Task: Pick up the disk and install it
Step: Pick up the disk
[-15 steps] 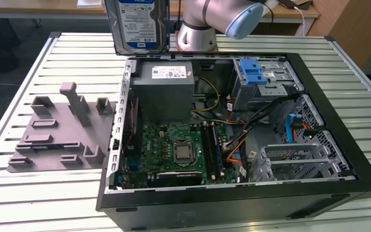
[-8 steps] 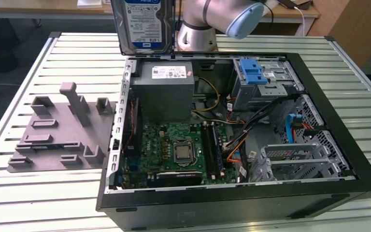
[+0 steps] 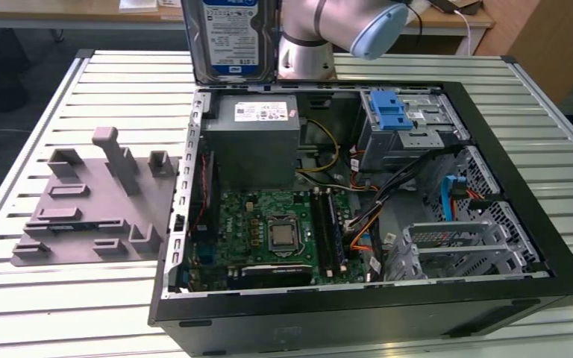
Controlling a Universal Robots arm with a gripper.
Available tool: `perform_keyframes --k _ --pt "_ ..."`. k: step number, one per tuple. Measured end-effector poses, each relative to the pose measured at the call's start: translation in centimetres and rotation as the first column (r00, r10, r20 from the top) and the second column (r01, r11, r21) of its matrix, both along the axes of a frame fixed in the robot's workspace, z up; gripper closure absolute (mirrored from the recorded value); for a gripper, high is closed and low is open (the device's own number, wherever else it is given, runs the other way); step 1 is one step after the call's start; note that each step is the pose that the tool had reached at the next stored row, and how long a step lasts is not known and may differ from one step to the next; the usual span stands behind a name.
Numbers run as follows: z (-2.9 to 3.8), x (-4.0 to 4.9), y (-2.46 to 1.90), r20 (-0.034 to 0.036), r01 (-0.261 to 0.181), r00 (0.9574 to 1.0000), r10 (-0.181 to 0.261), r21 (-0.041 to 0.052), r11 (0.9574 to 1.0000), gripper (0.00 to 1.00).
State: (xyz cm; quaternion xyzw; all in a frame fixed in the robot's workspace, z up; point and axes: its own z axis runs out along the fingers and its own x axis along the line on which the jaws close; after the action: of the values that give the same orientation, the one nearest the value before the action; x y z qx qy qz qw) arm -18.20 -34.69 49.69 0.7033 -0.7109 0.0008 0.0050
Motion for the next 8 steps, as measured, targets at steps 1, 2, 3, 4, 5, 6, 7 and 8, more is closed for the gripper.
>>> perform_keyframes --k 1,2,3,4,5,6,7,8 --pt "0.00 0.08 0.00 0.0000 0.000 1.0000 0.000 0.0000 1.0000 0.64" --pt "0.01 0.12 -0.01 0.0000 0.000 1.0000 0.000 0.0000 1.0000 0.64" --pt "0.00 0.13 -0.02 0.0000 0.000 1.0000 0.000 0.0001 1.0000 0.64" --pt "0.00 0.14 -0.05 0.0001 0.000 1.0000 0.000 0.0001 1.0000 0.64" --pt "0.00 0.15 -0.09 0.0000 0.000 1.0000 0.000 0.0000 1.0000 0.64" --pt "0.00 0.15 -0.16 0.0000 0.000 1.0000 0.000 0.0000 1.0000 0.64" --pt "0.00 0.15 -0.26 0.0001 0.000 1.0000 0.000 0.0001 1.0000 0.64" --pt "0.00 0.15 -0.36 0.0001 0.001 1.0000 -0.001 0.0001 1.0000 0.64"
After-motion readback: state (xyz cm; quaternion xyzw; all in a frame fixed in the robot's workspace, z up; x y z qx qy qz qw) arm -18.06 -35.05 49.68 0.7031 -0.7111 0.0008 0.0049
